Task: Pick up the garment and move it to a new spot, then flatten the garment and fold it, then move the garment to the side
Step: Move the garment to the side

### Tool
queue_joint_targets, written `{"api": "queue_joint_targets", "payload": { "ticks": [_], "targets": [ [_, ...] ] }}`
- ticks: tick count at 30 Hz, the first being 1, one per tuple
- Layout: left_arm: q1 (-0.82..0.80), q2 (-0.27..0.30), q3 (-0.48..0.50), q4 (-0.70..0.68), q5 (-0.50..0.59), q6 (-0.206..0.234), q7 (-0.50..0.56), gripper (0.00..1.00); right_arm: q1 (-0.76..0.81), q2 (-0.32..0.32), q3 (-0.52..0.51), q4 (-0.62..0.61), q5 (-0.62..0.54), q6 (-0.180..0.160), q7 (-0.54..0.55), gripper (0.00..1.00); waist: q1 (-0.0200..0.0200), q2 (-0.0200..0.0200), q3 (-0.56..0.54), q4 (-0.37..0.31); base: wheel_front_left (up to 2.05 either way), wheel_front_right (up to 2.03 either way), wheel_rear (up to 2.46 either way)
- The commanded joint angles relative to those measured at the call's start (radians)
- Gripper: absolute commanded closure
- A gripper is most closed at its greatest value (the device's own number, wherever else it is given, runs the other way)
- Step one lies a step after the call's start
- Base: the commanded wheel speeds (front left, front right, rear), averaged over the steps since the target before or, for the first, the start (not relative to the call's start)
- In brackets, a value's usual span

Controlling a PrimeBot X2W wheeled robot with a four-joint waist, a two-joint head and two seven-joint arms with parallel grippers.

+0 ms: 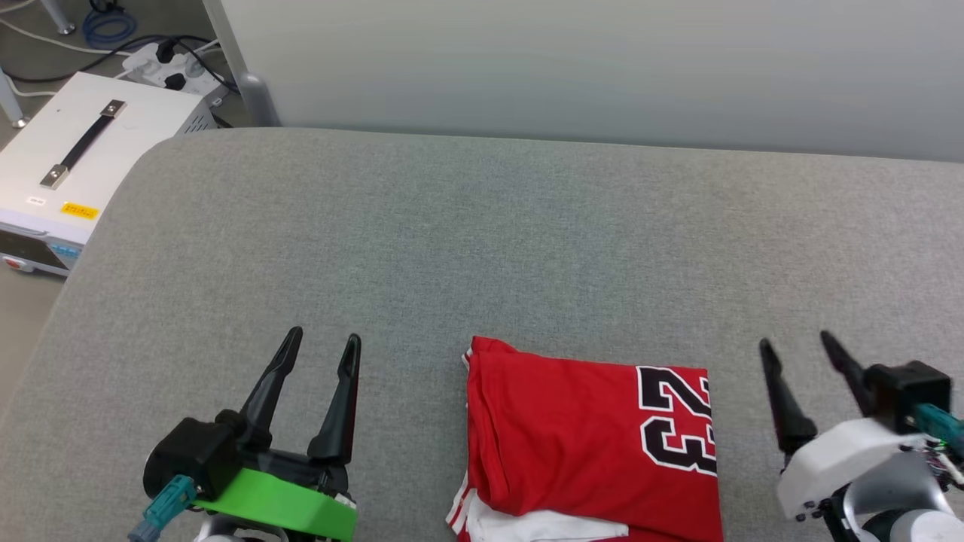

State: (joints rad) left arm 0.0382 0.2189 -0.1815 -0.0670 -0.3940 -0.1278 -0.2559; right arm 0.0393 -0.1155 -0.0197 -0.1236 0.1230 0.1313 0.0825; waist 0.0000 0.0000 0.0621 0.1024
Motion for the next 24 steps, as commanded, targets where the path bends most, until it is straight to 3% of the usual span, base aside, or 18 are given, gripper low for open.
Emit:
{"api": "queue_joint_targets", "payload": {
  "ticks": [1,3,4,10,16,24],
  "targets": [
    [-0.023,0.006,-0.001,0.004,0.006,-0.003,-0.006,0.0,0.006,-0.012,0.02,0.0,0.025,-0.001,0.07,0.0,0.0,0.0,0.01,0.007,0.0,0.0,0.0],
    [-0.03,0.006,-0.003,0.006,0.004,-0.003,-0.006,0.0,0.013,-0.018,0.04,-0.006,0.056,-0.001,0.185,0.0,0.0,0.0,0.021,0.015,0.0,0.0,0.0],
    [-0.036,0.007,-0.008,0.01,0.005,-0.003,-0.006,0.0,0.021,-0.017,0.055,-0.012,0.087,-0.001,0.307,0.0,0.0,0.0,0.033,0.023,0.0,0.0,0.0],
    [-0.06,0.007,-0.027,0.022,0.009,-0.003,-0.006,0.0,0.032,0.003,0.058,-0.038,0.094,-0.001,0.587,0.0,0.0,0.0,0.075,0.058,0.0,0.0,0.0],
    [-0.087,0.008,-0.038,0.027,0.01,-0.003,-0.006,0.0,0.014,0.033,0.027,-0.01,0.075,-0.001,0.685,0.0,0.0,0.0,0.115,0.094,0.0,0.0,0.0],
    [-0.109,0.011,-0.039,0.031,0.008,-0.003,-0.006,0.0,-0.004,0.054,0.058,0.102,0.092,-0.001,0.712,0.0,0.0,0.0,0.147,0.118,0.0,0.0,0.0]
  ]
}}
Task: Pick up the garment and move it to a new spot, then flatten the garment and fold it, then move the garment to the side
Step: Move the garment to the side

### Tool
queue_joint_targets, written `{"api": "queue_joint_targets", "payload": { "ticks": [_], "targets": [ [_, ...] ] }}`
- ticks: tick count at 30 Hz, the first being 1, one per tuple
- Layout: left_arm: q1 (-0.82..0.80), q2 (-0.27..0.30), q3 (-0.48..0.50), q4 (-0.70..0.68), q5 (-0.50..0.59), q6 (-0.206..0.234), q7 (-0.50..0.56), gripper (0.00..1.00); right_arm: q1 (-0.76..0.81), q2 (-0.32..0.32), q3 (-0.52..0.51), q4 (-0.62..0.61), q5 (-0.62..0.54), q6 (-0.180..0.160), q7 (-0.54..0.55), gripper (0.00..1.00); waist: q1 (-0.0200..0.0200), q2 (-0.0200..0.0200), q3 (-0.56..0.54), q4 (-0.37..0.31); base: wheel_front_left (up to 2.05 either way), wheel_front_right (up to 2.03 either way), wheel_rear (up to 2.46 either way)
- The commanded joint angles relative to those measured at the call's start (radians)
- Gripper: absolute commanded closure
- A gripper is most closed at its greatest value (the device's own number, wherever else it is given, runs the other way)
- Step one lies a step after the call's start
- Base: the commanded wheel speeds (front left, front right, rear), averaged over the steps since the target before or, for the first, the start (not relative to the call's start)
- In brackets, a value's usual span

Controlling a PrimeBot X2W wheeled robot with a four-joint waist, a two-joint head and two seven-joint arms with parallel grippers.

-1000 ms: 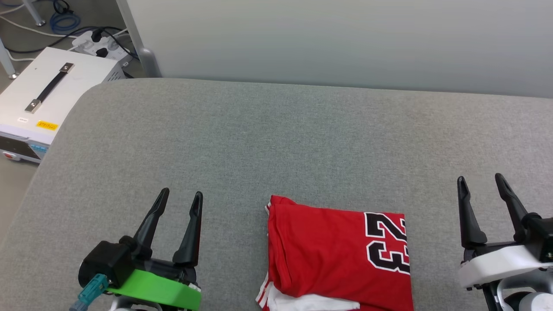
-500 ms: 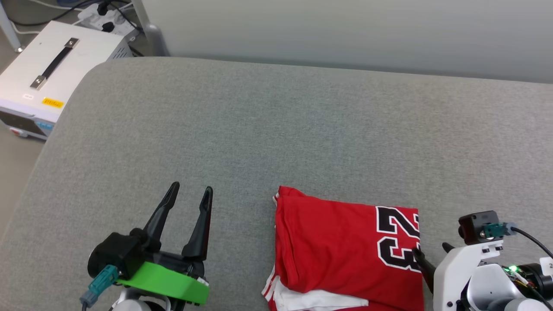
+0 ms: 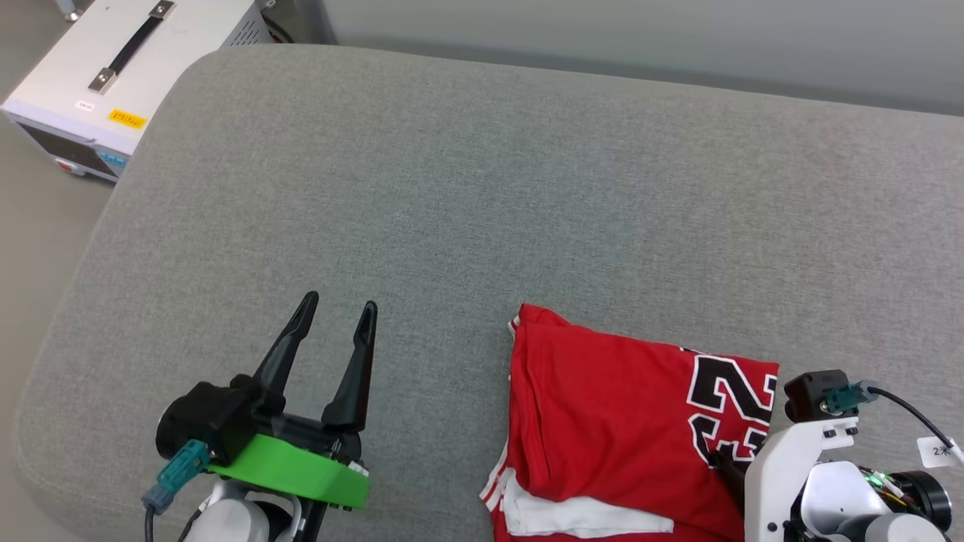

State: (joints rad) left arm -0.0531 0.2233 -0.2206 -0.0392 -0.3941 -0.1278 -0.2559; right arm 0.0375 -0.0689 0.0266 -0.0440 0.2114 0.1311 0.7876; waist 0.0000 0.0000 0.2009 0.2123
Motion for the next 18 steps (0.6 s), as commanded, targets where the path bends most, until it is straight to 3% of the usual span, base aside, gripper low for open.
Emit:
{"api": "queue_joint_targets", "payload": {
  "ticks": [1,3,4,5,12,18],
  "targets": [
    [-0.019,0.007,0.001,0.004,0.009,-0.003,-0.006,0.0,-0.002,0.009,0.022,0.039,0.004,0.0,0.007,0.0,0.0,0.0,0.01,0.009,0.0,0.0,0.0],
    [-0.022,0.01,-0.001,0.006,0.015,-0.003,-0.006,0.0,-0.002,0.009,0.04,0.071,0.011,0.0,0.011,0.05,0.0,0.0,0.011,0.009,0.0,0.0,0.0],
    [-0.024,0.01,-0.002,0.006,0.016,-0.003,-0.006,0.0,-0.002,0.008,0.047,0.081,0.011,0.0,0.009,0.35,0.0,0.0,0.01,0.009,0.0,0.0,0.0],
    [-0.026,0.01,-0.003,0.006,0.017,-0.003,-0.006,0.0,-0.005,0.0,0.057,0.091,0.005,0.0,0.001,1.0,0.0,0.0,0.009,0.008,0.0,0.0,0.0],
    [-0.018,0.012,-0.005,0.003,0.02,-0.003,-0.006,0.0,-0.055,-0.058,0.085,0.087,-0.03,0.0,-0.101,1.0,0.0,0.0,-0.02,-0.028,0.0,0.0,0.0],
    [-0.005,0.014,-0.023,0.001,0.026,-0.003,-0.006,0.0,-0.116,-0.164,0.161,0.029,-0.069,0.0,-0.135,1.0,0.0,0.0,-0.043,-0.101,0.0,0.0,0.0]
  ]
}}
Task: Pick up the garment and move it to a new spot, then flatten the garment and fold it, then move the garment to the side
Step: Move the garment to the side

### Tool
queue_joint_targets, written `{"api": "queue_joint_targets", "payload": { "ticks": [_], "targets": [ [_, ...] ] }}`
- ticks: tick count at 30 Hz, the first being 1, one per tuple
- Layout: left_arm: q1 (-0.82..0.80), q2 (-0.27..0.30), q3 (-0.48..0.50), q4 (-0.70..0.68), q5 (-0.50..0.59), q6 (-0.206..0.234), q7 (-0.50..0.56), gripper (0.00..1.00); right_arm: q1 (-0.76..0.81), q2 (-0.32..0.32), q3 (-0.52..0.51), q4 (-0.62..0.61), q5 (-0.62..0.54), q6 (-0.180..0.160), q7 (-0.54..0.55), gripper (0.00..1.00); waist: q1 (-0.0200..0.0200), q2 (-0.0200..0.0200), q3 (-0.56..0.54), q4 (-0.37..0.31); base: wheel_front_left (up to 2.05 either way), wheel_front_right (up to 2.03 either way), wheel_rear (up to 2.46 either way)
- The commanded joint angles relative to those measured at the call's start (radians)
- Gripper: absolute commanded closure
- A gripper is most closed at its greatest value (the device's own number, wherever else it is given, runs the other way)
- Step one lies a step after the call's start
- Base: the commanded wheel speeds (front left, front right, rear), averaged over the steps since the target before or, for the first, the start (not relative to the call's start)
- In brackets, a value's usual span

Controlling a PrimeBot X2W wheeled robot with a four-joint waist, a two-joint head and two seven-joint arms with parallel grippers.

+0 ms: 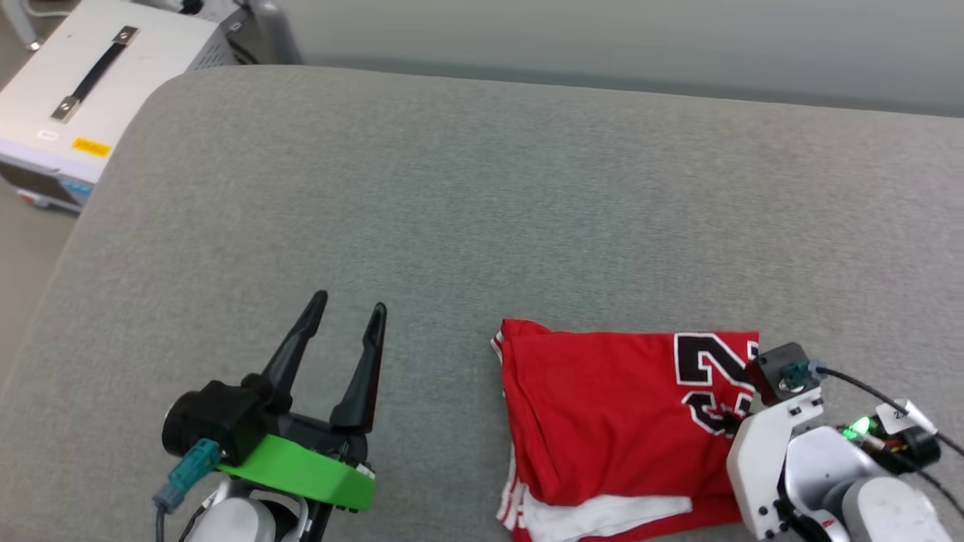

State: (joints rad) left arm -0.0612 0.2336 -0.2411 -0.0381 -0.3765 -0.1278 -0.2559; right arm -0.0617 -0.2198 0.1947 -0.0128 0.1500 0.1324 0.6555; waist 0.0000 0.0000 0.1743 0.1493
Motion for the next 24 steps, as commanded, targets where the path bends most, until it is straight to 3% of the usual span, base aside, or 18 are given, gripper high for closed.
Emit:
{"api": "queue_joint_targets", "payload": {
  "ticks": [1,8,15,24],
  "targets": [
    [0.006,0.004,-0.008,-0.002,0.011,-0.003,-0.006,0.0,-0.03,-0.04,0.014,-0.017,-0.012,-0.002,0.0,1.0,0.0,0.0,-0.019,-0.057,0.0,0.0,0.0],
    [0.002,0.008,-0.038,-0.026,0.02,-0.003,-0.006,0.0,-0.115,-0.258,0.124,-0.075,-0.056,-0.002,0.014,1.0,0.0,0.0,-0.003,-0.184,0.0,0.0,0.0],
    [-0.03,0.026,-0.075,-0.069,0.026,-0.003,-0.006,0.0,-0.192,-0.447,0.16,-0.047,-0.049,-0.002,-0.02,1.0,0.0,0.0,0.068,-0.31,0.0,0.0,0.0],
    [-0.105,0.084,-0.122,-0.141,0.033,-0.003,-0.006,0.0,-0.287,-0.521,0.071,0.109,-0.068,-0.002,-0.156,1.0,0.0,0.0,0.203,-0.408,0.0,0.0,0.0]
  ]
}}
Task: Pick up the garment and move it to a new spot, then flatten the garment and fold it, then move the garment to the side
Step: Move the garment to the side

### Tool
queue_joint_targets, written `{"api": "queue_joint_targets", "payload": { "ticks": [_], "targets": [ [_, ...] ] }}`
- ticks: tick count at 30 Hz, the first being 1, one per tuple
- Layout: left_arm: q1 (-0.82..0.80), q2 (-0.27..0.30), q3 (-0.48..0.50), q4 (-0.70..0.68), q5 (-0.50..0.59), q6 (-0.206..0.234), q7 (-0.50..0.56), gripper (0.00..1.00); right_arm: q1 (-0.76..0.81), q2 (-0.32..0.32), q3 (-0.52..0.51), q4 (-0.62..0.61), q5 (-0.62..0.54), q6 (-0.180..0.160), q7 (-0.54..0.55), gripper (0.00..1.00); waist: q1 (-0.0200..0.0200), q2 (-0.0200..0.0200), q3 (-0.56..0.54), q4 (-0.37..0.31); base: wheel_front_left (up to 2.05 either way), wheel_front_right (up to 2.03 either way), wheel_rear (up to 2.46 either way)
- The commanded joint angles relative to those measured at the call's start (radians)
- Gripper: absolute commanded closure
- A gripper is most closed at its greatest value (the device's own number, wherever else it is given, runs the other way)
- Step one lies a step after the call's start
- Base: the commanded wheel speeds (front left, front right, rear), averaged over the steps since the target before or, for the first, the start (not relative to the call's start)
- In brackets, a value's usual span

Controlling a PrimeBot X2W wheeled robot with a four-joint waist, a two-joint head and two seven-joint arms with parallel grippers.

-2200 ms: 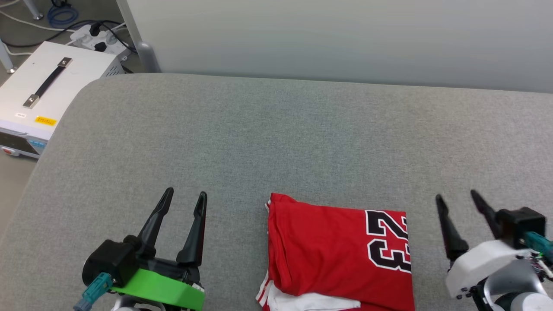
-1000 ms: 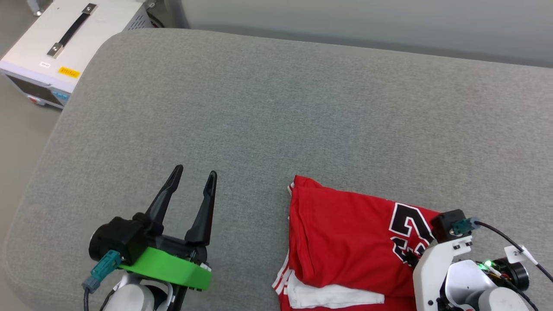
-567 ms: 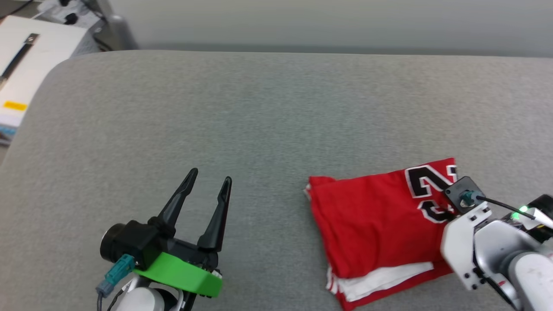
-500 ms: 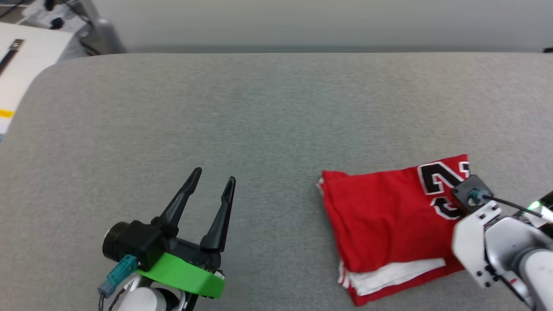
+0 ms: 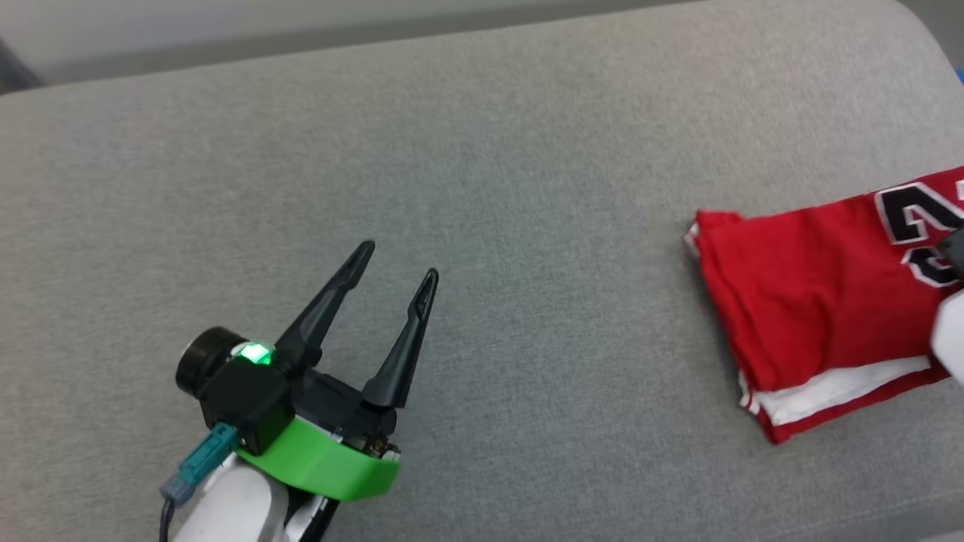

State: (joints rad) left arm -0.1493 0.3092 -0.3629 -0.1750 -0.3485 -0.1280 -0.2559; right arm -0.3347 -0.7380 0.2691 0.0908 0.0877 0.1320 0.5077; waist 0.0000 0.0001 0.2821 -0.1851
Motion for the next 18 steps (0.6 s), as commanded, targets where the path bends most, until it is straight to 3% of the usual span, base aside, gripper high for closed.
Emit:
{"api": "queue_joint_targets", "payload": {
  "ticks": [1,9,18],
  "targets": [
    [-0.025,0.014,-0.003,-0.013,0.004,-0.003,-0.006,0.0,-0.016,-0.005,-0.019,0.023,-0.012,-0.001,-0.023,1.0,0.0,-0.0001,0.109,-0.078,0.0,0.0,0.0],
    [-0.084,0.081,-0.007,-0.088,-0.002,-0.003,-0.006,0.0,-0.045,0.006,-0.195,0.156,-0.068,-0.001,-0.131,1.0,0.0,-0.0001,0.229,-0.091,0.0,0.0,0.0],
    [-0.131,0.148,0.028,-0.184,-0.013,-0.002,-0.001,0.0,-0.117,0.085,-0.436,0.265,-0.162,-0.001,-0.268,1.0,0.0,-0.0001,0.347,-0.07,0.0,0.0,0.0]
  ]
}}
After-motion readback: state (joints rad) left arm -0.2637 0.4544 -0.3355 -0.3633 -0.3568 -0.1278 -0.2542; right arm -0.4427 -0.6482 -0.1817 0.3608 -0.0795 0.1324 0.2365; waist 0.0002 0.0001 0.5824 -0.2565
